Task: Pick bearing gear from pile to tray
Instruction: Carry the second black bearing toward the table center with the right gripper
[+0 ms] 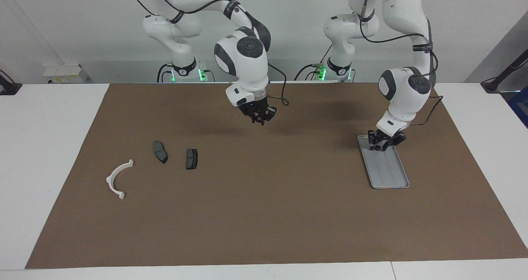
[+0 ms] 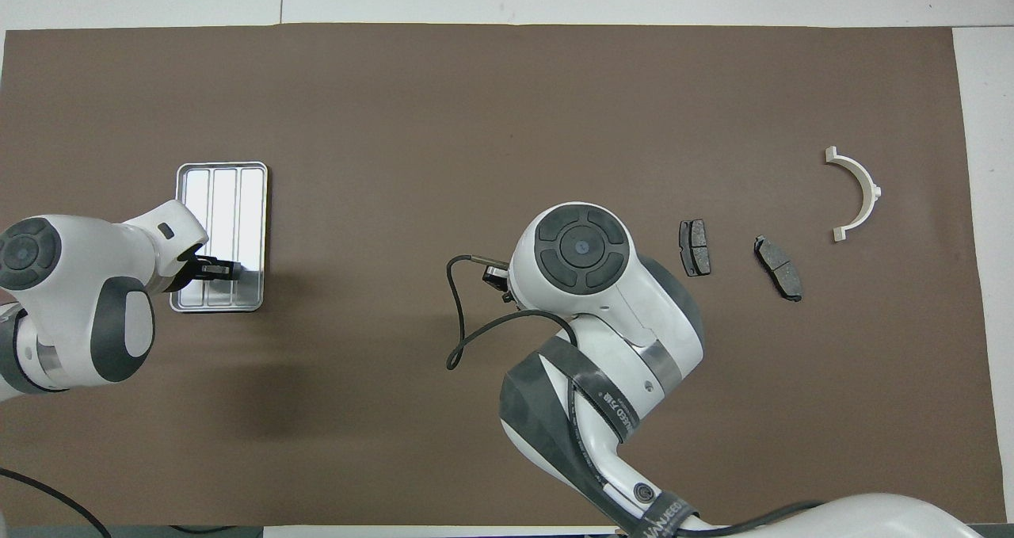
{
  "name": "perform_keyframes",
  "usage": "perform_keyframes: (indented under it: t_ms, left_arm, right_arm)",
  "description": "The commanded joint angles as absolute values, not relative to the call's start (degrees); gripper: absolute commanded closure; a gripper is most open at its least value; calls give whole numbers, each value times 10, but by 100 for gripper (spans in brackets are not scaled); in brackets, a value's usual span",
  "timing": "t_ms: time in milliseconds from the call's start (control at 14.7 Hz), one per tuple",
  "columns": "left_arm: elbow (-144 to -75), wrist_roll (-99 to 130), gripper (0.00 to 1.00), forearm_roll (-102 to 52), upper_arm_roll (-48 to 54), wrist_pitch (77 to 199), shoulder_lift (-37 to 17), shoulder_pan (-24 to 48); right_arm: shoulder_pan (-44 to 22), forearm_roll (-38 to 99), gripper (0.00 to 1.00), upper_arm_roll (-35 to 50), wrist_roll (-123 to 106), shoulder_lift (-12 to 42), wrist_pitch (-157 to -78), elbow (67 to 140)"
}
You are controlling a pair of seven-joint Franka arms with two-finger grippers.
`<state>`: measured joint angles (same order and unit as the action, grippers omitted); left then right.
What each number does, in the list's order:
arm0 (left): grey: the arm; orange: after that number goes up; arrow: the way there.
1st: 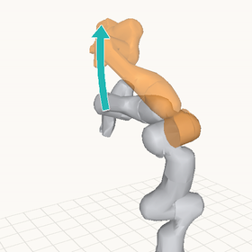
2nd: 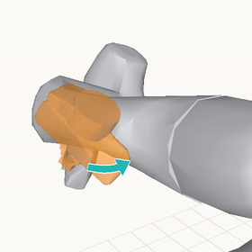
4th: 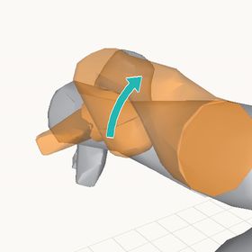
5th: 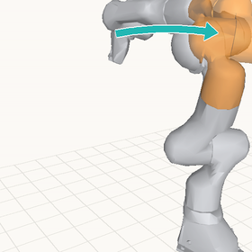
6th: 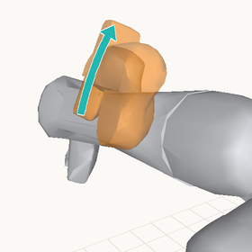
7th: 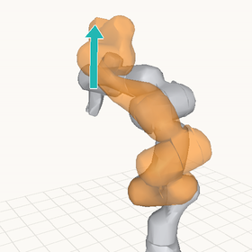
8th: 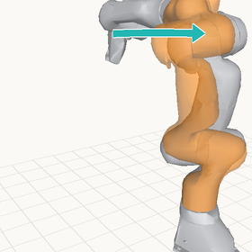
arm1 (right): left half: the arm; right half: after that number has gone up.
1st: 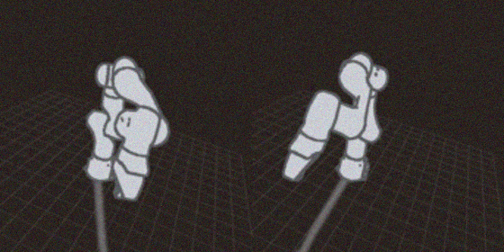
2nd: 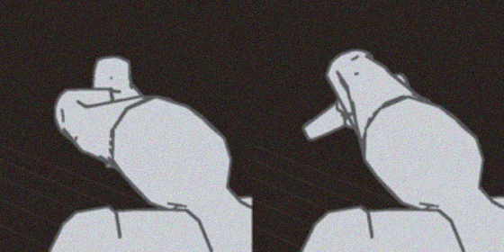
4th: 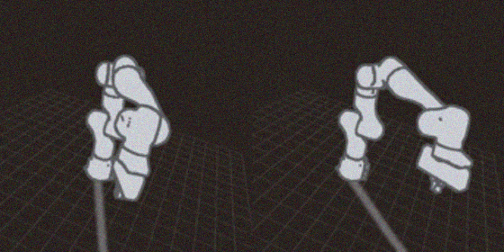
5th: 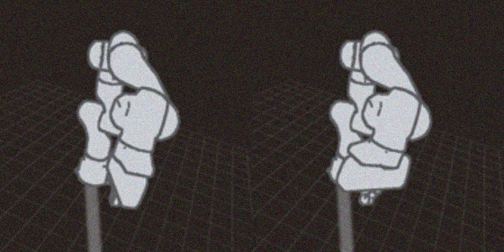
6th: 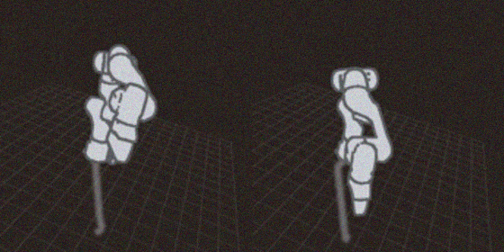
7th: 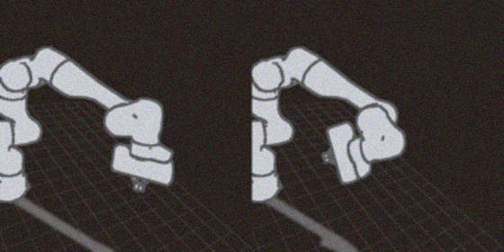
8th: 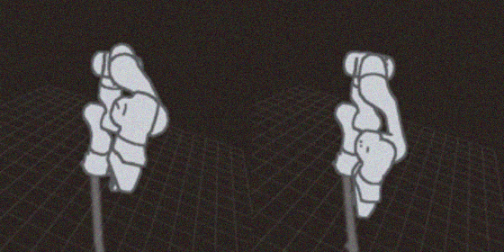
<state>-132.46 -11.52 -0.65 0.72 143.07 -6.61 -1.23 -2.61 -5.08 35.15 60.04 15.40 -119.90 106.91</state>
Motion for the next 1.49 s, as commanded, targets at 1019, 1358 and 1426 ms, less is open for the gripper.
perform_keyframes:
  t_ms: [1019, 1358, 1426]
  left_arm:
    - [-1296, -85, 29, -13, 4, 1428, -69, 8]
    - [-1298, -84, 29, -13, 4, 1433, -71, 14]
    - [-1297, -84, 29, -13, 4, 1436, -74, 14]
  right_arm:
    - [-24, -230, 100, 347, 688, 250, -1317, 1111]
    - [-24, -232, 100, 347, 691, 251, -1324, 1111]
    - [-24, -232, 100, 347, 691, 251, -1325, 1112]
